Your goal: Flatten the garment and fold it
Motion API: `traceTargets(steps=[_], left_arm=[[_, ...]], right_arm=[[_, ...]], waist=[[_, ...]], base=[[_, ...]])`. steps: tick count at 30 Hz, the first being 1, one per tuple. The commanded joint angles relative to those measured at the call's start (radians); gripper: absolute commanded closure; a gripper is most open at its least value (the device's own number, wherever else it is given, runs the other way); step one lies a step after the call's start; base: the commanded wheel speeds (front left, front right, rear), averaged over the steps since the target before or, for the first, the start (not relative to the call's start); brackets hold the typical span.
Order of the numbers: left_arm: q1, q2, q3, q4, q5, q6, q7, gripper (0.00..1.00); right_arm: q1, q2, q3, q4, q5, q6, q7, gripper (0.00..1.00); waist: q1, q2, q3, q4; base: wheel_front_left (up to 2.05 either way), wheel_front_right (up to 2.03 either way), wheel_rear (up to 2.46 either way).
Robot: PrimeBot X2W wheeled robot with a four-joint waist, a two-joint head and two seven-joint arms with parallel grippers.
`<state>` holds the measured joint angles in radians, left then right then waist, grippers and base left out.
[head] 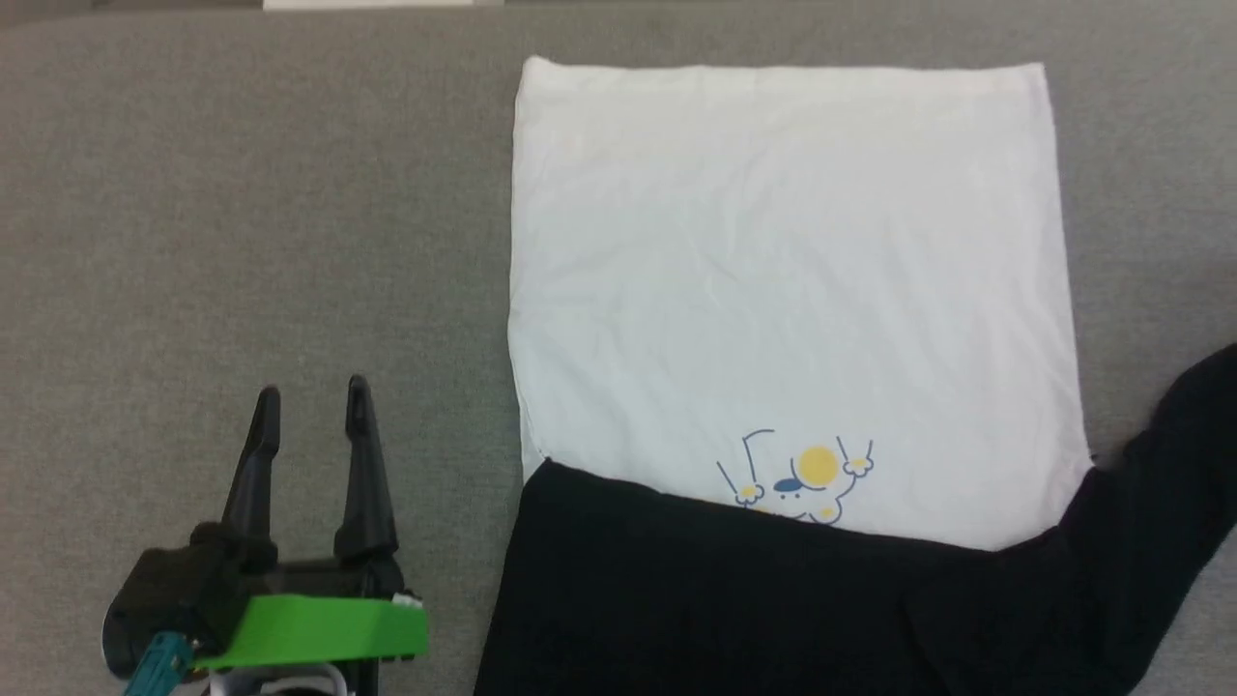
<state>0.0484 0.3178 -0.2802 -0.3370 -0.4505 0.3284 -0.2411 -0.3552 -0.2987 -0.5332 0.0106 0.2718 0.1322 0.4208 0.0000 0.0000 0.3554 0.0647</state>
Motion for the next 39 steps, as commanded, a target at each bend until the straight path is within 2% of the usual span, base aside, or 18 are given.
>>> traceTargets(steps=[1, 12, 22, 30, 39], left_arm=[[0.020, 0.010, 0.007, -0.006, -0.006, 0.008, 0.001, 0.00], [0.097, 0.033, 0.027, -0.044, -0.023, 0.030, 0.022, 0.00], [0.158, 0.043, 0.039, -0.074, -0.033, 0.051, 0.031, 0.00], [0.168, 0.048, 0.042, -0.086, -0.036, 0.056, 0.039, 0.00], [0.153, 0.049, 0.028, -0.080, -0.035, 0.057, 0.053, 0.00]], right_arm=[[0.039, 0.018, -0.023, -0.027, -0.005, -0.002, -0.010, 1.00], [0.242, 0.171, -0.205, -0.218, 0.019, -0.002, -0.037, 1.00], [0.296, 0.180, -0.299, -0.299, 0.021, -0.002, -0.025, 1.00], [0.285, 0.147, -0.207, -0.327, 0.038, -0.002, -0.033, 1.00], [0.236, 0.096, 0.063, -0.400, 0.069, -0.002, -0.020, 1.00]], waist=[[0.0000, 0.0000, -0.082, -0.028], [0.0000, 0.0000, -0.192, -0.067], [0.0000, 0.0000, -0.258, -0.066], [0.0000, 0.0000, -0.263, -0.046], [0.0000, 0.0000, -0.283, -0.015]], base=[[0.00, 0.00, 0.00], [0.00, 0.00, 0.00], [0.00, 0.00, 0.00], [0.00, 0.00, 0.00], [0.00, 0.00, 0.00]])
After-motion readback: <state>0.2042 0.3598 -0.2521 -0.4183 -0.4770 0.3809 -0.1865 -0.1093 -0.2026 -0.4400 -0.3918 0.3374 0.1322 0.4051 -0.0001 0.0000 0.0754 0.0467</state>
